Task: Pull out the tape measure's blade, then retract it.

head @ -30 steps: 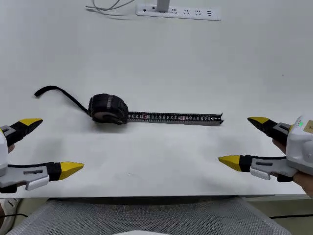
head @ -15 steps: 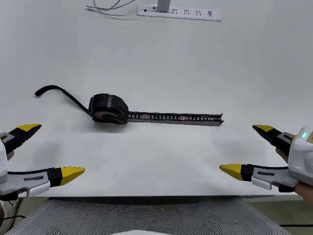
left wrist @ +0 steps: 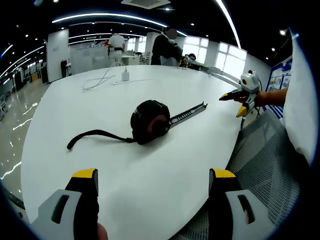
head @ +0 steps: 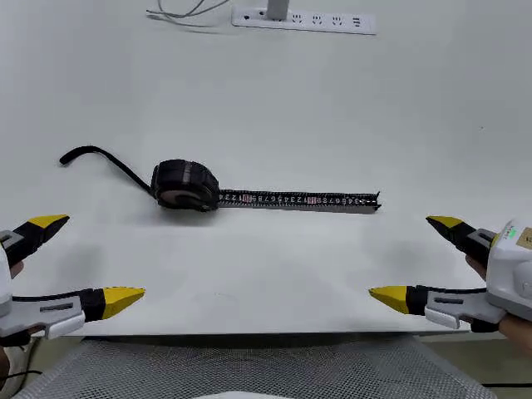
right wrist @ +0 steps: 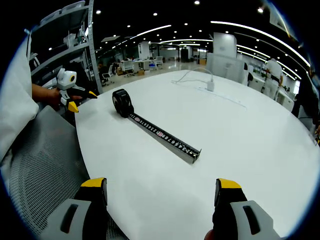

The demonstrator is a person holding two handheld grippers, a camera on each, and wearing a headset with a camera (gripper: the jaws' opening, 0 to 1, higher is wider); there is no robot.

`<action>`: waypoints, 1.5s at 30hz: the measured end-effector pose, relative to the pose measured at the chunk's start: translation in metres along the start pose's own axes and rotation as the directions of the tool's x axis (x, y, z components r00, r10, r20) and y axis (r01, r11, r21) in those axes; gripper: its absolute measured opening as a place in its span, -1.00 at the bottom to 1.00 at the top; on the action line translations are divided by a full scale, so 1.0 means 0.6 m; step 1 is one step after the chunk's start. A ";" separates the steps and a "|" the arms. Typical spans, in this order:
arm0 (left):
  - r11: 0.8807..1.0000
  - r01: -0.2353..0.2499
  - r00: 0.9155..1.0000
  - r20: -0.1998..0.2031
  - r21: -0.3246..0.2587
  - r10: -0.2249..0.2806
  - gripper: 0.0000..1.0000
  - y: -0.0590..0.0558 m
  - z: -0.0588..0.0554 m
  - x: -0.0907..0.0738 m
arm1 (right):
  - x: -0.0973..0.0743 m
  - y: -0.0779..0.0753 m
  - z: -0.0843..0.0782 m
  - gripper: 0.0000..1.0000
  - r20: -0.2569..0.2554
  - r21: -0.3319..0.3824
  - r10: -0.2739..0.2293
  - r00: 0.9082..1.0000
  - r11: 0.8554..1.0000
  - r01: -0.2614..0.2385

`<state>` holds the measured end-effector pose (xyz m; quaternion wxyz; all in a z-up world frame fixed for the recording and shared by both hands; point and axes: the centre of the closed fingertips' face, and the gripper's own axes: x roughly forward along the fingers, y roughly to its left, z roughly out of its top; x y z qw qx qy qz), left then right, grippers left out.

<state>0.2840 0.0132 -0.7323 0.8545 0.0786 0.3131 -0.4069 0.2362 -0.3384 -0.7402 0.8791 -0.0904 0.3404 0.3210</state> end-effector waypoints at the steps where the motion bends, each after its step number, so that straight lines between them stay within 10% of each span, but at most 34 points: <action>1: 1.000 -0.003 1.000 0.001 -0.001 0.003 0.79 0.001 0.001 0.000 | 0.000 0.001 -0.002 0.75 -0.004 -0.001 0.000 1.000 1.000 0.000; 45: 1.000 -0.009 1.000 0.001 -0.016 0.009 0.78 -0.032 0.044 0.070 | 0.006 0.000 -0.010 0.74 0.000 0.011 0.009 1.000 1.000 -0.009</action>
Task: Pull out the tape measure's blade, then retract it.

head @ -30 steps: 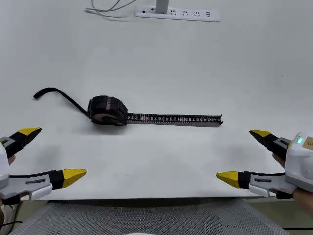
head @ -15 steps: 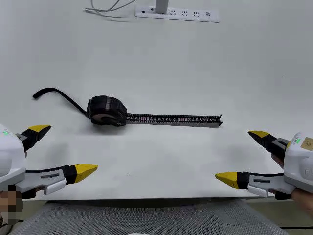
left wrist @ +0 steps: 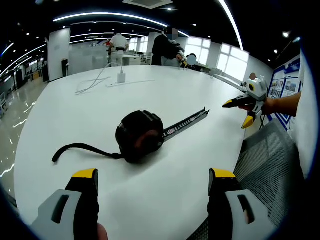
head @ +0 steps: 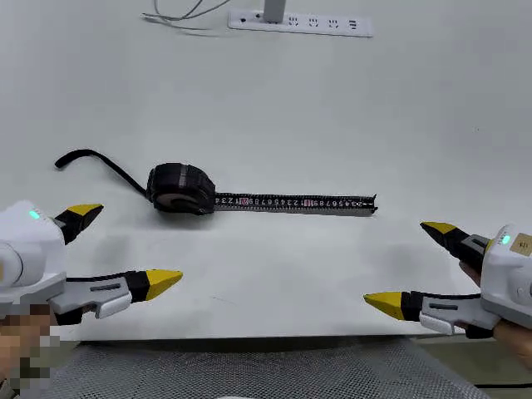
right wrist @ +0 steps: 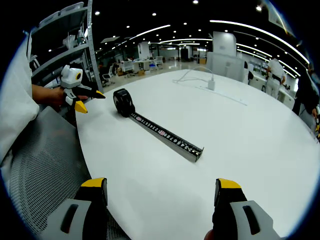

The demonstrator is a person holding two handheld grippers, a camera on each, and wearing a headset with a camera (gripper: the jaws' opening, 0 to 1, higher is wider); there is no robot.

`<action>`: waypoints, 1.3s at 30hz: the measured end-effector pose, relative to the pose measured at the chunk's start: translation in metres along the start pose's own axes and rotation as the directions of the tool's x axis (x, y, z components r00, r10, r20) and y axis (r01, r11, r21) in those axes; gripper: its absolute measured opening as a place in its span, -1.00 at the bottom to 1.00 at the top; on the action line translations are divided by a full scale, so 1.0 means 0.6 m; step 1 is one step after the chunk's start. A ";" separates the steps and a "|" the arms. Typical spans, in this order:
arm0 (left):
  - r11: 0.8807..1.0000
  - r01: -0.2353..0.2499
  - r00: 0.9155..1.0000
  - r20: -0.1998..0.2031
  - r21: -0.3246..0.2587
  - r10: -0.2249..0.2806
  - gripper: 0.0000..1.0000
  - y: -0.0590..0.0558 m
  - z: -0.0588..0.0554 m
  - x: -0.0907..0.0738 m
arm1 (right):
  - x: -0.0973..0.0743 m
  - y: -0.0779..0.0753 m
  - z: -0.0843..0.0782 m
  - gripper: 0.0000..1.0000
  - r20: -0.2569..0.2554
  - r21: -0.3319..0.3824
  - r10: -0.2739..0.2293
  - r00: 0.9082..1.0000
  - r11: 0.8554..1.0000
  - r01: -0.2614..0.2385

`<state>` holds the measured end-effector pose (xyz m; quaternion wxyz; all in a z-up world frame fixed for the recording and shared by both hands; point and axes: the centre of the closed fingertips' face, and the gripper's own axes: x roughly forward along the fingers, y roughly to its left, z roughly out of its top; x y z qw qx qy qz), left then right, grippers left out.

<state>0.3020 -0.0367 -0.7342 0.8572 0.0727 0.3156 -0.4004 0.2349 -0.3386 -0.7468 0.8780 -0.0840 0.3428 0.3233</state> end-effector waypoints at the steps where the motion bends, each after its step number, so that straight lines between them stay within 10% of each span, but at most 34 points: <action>1: 1.000 0.001 1.000 0.001 -0.002 -0.001 0.78 -0.001 0.001 0.002 | 0.000 -0.001 -0.001 0.74 -0.002 -0.002 -0.002 1.000 1.000 0.002; 39: 0.998 -0.008 0.999 0.042 -0.057 0.010 0.75 -0.003 0.046 0.072 | -0.005 -0.011 0.001 0.71 0.000 0.004 -0.015 1.000 1.000 0.015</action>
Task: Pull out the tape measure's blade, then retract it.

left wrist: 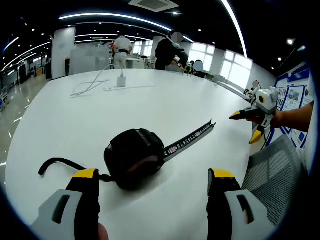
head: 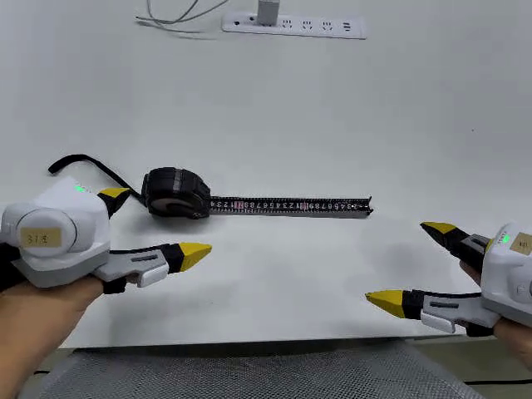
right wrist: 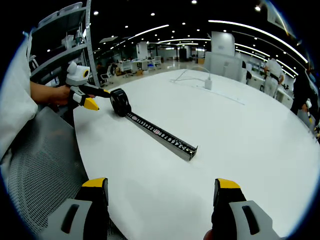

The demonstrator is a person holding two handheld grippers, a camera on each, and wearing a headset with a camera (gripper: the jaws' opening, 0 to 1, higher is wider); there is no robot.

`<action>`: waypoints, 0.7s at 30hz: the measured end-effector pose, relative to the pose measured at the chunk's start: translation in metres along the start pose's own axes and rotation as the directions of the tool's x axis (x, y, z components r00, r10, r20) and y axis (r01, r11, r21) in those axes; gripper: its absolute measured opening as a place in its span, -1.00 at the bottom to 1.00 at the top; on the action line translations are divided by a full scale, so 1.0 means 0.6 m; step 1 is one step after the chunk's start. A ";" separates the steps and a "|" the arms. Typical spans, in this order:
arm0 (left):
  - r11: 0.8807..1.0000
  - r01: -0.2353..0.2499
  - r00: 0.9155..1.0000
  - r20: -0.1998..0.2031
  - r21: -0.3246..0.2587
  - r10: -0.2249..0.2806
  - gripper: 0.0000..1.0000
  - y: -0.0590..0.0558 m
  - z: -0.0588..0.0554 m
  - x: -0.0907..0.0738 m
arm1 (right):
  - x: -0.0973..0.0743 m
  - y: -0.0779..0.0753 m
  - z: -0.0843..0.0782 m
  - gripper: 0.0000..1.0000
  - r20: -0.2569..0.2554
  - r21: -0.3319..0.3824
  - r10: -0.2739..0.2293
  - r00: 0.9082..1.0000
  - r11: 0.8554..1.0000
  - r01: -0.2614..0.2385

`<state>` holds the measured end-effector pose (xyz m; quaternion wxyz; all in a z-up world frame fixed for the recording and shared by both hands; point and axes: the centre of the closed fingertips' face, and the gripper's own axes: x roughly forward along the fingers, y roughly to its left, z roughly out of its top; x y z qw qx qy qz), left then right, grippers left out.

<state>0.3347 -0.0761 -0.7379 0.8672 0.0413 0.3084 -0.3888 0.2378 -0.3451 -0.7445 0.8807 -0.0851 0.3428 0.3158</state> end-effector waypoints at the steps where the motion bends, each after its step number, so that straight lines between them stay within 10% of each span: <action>1: 1.000 0.000 1.000 0.000 -0.001 0.000 0.75 0.000 0.000 0.001 | 0.000 -0.001 0.001 0.71 0.001 0.000 -0.001 1.000 1.000 0.001; 21: 0.997 -0.029 0.999 0.030 -0.068 0.031 0.72 -0.005 0.009 0.025 | -0.002 -0.007 0.000 0.69 0.003 -0.003 -0.005 1.000 1.000 0.005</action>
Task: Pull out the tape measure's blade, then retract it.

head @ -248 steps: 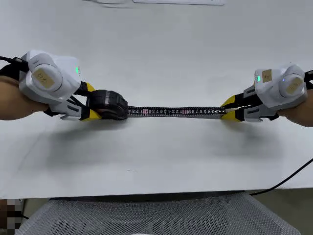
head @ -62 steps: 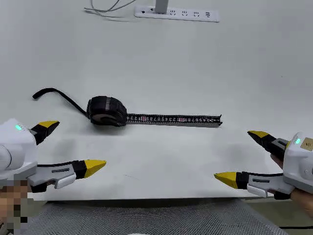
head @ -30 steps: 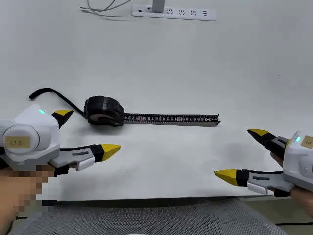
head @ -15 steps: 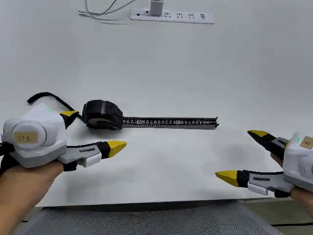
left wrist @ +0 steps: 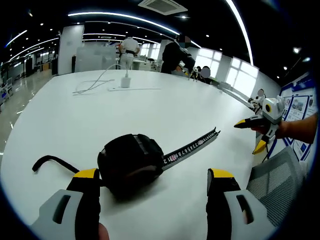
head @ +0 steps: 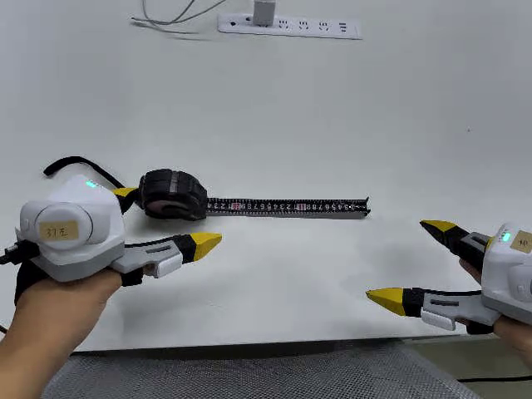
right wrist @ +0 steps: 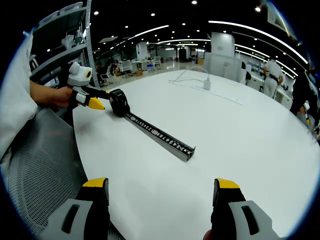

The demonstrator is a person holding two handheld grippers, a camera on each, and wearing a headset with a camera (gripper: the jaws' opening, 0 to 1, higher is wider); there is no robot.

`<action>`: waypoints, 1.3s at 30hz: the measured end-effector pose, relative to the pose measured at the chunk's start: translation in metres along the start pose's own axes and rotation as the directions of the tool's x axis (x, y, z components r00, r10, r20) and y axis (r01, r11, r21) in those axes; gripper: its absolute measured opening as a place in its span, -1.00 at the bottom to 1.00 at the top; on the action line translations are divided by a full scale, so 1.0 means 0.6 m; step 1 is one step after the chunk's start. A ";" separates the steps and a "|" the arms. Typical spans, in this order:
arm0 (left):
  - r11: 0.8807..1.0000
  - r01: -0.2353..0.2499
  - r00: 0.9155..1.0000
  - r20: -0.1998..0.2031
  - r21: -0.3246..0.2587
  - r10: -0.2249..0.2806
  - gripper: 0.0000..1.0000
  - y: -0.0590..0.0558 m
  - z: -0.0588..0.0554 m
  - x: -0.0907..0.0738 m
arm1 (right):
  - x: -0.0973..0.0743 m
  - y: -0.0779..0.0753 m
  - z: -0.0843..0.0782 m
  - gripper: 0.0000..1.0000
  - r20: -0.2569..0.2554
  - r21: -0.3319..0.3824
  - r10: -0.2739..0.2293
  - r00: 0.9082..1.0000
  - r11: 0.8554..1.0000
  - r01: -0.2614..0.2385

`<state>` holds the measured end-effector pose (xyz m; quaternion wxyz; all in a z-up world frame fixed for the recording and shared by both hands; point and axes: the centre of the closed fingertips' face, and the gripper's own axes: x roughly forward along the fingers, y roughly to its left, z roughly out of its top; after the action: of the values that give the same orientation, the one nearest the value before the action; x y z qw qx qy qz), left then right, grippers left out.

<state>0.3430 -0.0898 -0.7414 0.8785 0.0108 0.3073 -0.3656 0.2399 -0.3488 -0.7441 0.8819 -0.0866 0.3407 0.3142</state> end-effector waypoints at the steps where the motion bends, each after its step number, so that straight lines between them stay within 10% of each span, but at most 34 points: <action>1: 1.000 -0.010 1.000 0.003 -0.005 0.010 0.72 0.000 0.001 0.001 | 0.000 0.000 0.000 0.69 0.000 -0.001 -0.001 1.000 1.000 0.001; 39: 0.953 -0.276 0.958 0.049 -0.128 0.284 0.42 0.039 0.014 0.030 | 0.023 -0.039 0.023 0.52 -0.008 -0.078 0.012 1.000 0.997 -0.012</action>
<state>0.3722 -0.0860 -0.7492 0.9303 -0.0106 0.2943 -0.2186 0.2696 -0.3555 -0.7442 0.8746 -0.1202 0.3320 0.3323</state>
